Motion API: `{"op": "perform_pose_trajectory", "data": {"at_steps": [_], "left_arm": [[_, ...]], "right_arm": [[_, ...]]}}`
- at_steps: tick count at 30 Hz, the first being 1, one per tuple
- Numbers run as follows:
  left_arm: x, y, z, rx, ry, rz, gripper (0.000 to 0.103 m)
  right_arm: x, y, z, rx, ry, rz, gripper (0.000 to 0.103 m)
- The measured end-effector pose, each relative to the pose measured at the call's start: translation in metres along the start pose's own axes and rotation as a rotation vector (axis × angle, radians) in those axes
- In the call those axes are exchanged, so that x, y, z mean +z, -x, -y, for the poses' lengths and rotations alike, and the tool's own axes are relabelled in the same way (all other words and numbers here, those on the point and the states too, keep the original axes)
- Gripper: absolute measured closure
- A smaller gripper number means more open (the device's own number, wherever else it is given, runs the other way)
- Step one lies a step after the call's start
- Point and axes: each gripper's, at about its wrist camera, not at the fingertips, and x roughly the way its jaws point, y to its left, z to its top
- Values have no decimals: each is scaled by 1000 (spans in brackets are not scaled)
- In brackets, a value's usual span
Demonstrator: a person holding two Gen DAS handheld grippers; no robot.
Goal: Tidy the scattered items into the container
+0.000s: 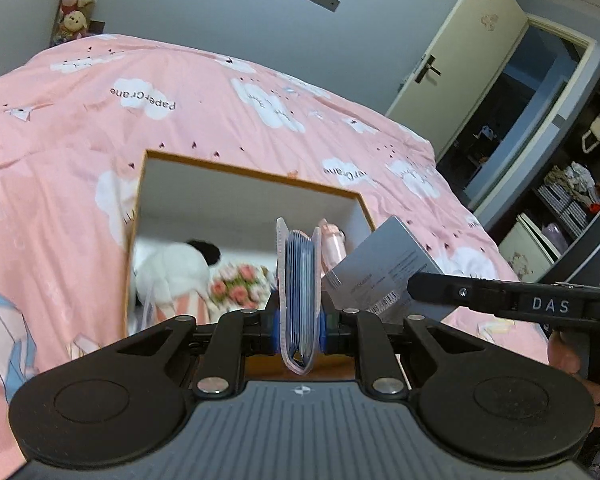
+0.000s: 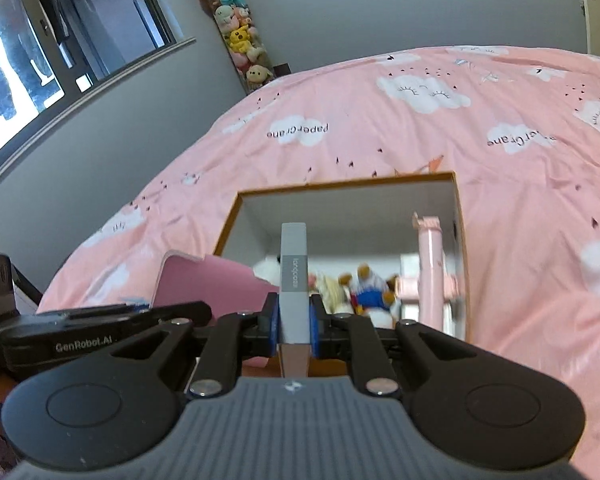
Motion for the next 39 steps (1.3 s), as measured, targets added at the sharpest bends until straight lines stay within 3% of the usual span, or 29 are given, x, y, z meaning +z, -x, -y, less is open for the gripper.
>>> {"op": "perform_pose_trajectory", "data": {"at_steps": [6, 20, 31, 39], "left_arm": [[30, -22, -17, 60, -5, 5, 84], [66, -77, -46, 164, -75, -77, 84], [78, -87, -57, 189, -81, -87, 84], [77, -84, -59, 200, -79, -93, 84]], "right_arm": [[32, -46, 5, -8, 58, -16, 87], [68, -175, 13, -3, 460, -207, 87], [57, -209, -7, 39, 768, -189, 87], [24, -213, -15, 30, 1019, -218, 87]]}}
